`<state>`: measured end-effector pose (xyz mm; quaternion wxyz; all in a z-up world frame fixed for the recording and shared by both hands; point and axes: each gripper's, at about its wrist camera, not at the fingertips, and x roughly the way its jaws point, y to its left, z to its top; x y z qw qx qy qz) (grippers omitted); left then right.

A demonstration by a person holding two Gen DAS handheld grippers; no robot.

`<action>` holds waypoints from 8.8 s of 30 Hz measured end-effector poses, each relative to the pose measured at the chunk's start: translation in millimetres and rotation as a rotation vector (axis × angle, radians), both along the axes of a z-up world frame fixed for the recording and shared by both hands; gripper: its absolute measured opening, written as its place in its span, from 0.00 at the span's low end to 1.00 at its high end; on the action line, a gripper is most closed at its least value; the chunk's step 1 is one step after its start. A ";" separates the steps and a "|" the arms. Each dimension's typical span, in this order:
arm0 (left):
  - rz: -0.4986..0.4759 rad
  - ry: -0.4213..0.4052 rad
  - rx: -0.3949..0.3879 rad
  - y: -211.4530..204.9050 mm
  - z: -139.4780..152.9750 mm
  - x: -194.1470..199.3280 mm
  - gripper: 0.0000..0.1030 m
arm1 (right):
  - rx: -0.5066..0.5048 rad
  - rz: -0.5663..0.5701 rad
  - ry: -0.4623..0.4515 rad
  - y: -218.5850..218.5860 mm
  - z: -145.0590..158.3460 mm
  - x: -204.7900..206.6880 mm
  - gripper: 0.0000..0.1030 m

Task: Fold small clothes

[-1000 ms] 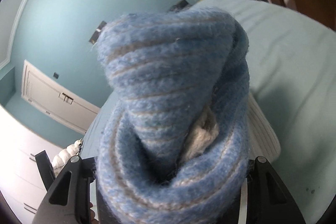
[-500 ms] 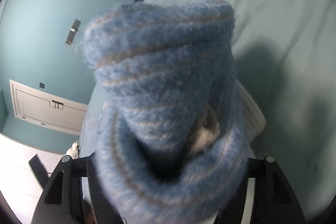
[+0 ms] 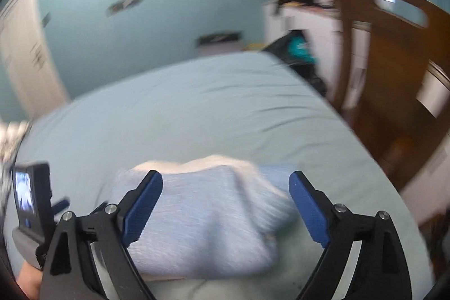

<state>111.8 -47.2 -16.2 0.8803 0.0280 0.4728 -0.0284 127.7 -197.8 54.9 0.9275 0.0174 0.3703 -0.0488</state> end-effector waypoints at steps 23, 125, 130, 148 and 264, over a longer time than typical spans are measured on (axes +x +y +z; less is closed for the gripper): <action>-0.129 -0.054 0.091 -23.3 16.0 -2.7 1.00 | 0.127 0.039 0.216 -46.0 -120.3 3.9 0.99; -0.397 0.532 -0.966 2.7 -86.9 68.3 1.00 | 0.948 0.284 0.522 -68.9 -210.6 98.1 0.99; -0.366 0.429 -0.937 23.0 -55.4 85.3 1.00 | 0.880 0.402 0.454 -30.8 -166.5 108.6 0.99; 0.004 0.328 -0.813 135.4 -53.7 138.2 0.99 | 0.866 0.281 0.378 50.0 -190.5 193.1 0.99; -0.084 -0.102 0.075 39.6 58.4 -94.6 1.00 | -0.086 0.271 -0.047 79.6 -70.8 -18.9 0.99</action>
